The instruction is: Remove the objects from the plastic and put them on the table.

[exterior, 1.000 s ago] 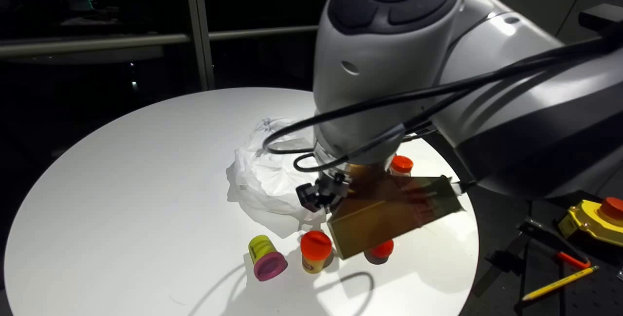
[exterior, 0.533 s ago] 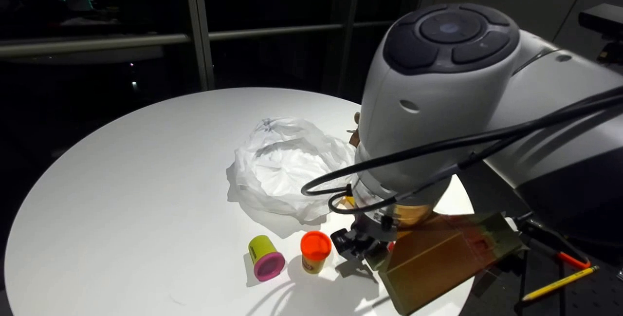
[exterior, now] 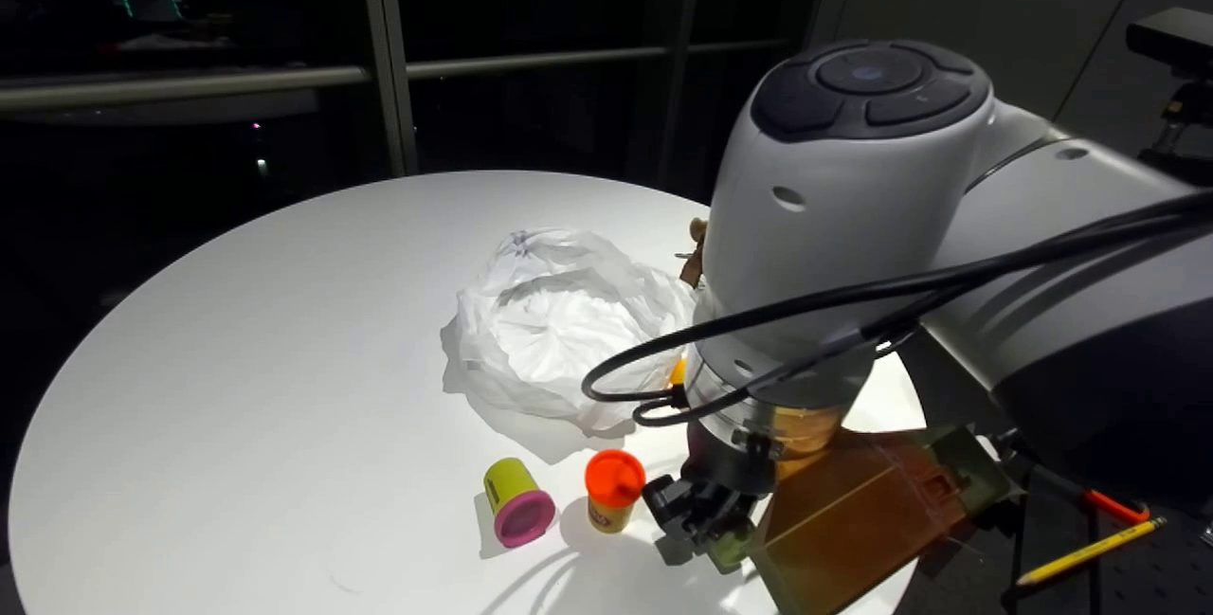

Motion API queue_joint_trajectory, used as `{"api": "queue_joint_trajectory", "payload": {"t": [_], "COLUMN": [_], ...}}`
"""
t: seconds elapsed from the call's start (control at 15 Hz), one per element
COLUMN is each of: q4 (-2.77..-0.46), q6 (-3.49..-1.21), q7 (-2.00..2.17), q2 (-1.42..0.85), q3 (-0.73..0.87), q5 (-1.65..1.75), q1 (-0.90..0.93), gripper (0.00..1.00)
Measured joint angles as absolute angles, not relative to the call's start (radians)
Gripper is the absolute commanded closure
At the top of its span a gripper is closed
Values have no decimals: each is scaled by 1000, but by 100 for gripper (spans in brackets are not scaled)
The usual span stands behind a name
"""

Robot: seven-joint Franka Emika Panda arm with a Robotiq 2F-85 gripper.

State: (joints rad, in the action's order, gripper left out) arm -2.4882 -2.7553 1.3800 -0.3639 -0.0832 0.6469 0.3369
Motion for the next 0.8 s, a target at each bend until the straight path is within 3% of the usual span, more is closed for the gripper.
{"api": "queue_joint_trajectory", "payload": {"t": [0.07, 0.33, 0.8], "q4": [-2484, -2464, -2478], "q6": [-2764, -2806, -2782], "q7": [1380, 1383, 1365], "q2": [-372, -387, -269], "q3": [-80, -53, -37], "q5": [647, 650, 638], "q1": [334, 332, 301], "gripper": [30, 2, 0]}}
